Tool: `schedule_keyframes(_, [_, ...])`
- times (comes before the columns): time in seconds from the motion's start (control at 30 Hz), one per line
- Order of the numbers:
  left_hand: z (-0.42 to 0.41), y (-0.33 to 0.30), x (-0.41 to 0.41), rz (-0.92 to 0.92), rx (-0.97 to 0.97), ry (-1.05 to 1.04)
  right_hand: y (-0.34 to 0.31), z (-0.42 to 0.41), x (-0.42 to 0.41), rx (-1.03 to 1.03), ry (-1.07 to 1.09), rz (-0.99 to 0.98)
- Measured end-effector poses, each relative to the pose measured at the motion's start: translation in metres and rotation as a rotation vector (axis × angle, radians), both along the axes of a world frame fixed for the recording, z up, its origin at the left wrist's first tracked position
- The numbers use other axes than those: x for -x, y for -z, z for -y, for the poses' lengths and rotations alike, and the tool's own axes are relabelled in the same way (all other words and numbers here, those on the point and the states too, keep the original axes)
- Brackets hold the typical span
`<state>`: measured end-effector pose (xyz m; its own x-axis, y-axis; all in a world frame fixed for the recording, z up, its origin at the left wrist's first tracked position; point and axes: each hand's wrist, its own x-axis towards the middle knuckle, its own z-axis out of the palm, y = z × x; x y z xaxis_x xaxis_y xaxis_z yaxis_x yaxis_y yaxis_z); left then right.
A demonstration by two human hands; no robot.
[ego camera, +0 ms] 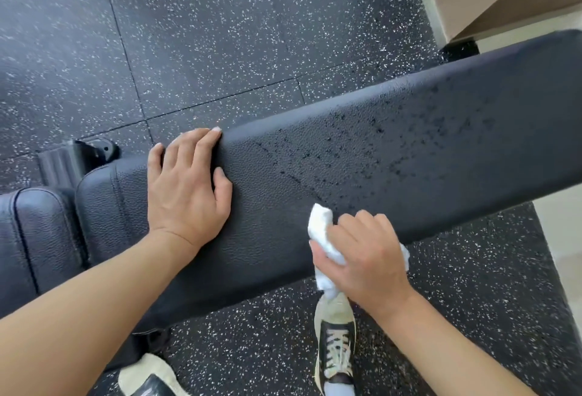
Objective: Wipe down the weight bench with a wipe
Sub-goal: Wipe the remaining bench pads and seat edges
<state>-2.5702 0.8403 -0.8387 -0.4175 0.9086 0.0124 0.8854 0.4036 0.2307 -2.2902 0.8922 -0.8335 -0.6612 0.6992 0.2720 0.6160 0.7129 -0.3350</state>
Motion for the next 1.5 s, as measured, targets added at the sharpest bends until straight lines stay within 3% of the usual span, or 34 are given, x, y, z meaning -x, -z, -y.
schedule_keyframes(0.27, [0.001, 0.000, 0.002, 0.000, 0.000, 0.010, -0.004, -0.052, 0.124, 0.000, 0.047, 0.018])
schedule_keyframes(0.4, [0.000, 0.000, 0.002, 0.000, 0.014, 0.011, -0.005, -0.113, 0.206, 0.092, 0.154, 0.149])
schedule_keyframes(0.5, [0.000, -0.001, 0.002, -0.010, 0.018, 0.012, 0.000, -0.130, 0.232, 0.204, 0.079, 0.212])
schedule_keyframes(0.7, [0.001, -0.001, 0.002, 0.010, 0.016, 0.008, -0.003, -0.060, 0.149, 0.053, 0.015, -0.032])
schedule_keyframes(0.9, [0.001, -0.001, 0.002, 0.005, 0.017, 0.012, -0.001, 0.038, 0.036, 0.010, -0.105, -0.032])
schedule_keyframes(1.03, [0.001, -0.001, 0.001, 0.010, 0.019, 0.010, -0.001, 0.004, 0.061, -0.030, -0.148, -0.053])
schedule_keyframes(1.17, [0.000, -0.001, 0.001, 0.003, 0.022, 0.013, 0.000, -0.084, 0.132, -0.035, 0.158, -0.037])
schedule_keyframes(1.27, [0.000, -0.003, 0.001, 0.000, 0.026, 0.007, -0.004, -0.136, 0.179, 0.066, 0.332, 0.084])
schedule_keyframes(1.37, [0.000, -0.002, 0.000, 0.002, 0.028, 0.001, -0.004, -0.131, 0.192, 0.120, 0.289, 0.111])
schedule_keyframes(1.5, [0.000, -0.003, 0.000, 0.006, 0.030, 0.001, -0.002, -0.060, 0.153, 0.048, 0.204, -0.008])
